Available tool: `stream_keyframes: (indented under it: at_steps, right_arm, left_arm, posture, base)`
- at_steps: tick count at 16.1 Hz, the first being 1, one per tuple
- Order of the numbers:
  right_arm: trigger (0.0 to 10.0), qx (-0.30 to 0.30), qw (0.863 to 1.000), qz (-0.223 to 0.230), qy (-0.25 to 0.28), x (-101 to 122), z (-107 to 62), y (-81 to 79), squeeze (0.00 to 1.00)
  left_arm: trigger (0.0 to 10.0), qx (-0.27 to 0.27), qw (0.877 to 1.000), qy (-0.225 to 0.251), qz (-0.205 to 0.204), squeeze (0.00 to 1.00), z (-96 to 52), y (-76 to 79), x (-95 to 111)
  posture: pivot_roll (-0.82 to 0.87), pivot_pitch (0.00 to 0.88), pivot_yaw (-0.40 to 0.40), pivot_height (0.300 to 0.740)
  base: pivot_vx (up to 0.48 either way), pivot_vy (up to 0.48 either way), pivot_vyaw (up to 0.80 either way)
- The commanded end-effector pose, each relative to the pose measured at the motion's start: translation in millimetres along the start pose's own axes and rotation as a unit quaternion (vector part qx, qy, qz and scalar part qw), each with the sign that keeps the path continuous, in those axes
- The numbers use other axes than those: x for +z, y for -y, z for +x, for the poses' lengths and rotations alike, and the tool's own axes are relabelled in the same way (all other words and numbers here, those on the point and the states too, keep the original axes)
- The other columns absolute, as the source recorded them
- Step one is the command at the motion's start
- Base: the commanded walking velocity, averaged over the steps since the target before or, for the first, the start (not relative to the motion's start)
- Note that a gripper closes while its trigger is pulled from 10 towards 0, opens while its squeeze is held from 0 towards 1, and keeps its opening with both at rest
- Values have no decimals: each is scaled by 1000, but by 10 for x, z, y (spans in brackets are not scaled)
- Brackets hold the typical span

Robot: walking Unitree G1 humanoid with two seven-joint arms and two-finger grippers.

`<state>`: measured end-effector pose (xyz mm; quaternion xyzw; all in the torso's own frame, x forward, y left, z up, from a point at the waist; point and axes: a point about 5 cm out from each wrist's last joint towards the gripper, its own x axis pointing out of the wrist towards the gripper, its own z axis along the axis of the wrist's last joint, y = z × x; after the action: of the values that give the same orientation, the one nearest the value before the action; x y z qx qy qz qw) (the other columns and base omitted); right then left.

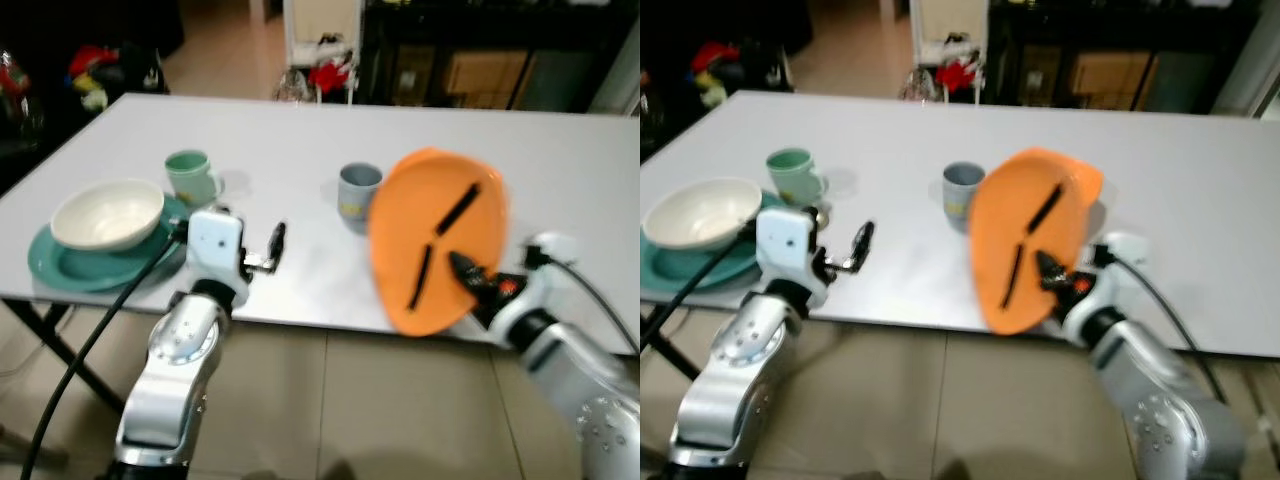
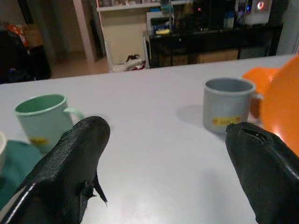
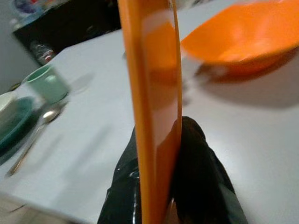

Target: Setting the table

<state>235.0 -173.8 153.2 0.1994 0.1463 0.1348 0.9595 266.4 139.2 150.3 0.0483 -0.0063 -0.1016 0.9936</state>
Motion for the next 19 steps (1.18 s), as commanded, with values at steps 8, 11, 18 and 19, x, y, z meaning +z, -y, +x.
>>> stream_keyframes:
  at_steps: [8, 11, 18, 19]
  right_arm:
    - [10000, -6, 960, 274, -53, -102, 220, 145, 0]
    - [10000, -53, 911, 407, -36, -156, 305, 332, 0]
    - [10000, -109, 876, 471, 10, -52, 404, 613, 0]
    - [10000, -109, 876, 471, 10, -52, 404, 613, 0]
  left_arm:
    - [10000, -206, 978, -37, 0, 0, -41, 263, 22]
    - [10000, -273, 960, -60, -10, 0, -138, 321, 24]
    - [10000, -275, 959, -66, -12, 0, -146, 299, 17]
    - [10000, -275, 959, -66, -12, 0, -146, 299, 17]
  posture:
    - [44, 0, 28, 740]
    - [50, 0, 29, 740]
    - [51, 0, 35, 740]
    - [51, 0, 35, 740]
  base:
    - [0, 0, 0]
    - [0, 0, 0]
    - [0, 0, 0]
    - [0, 0, 0]
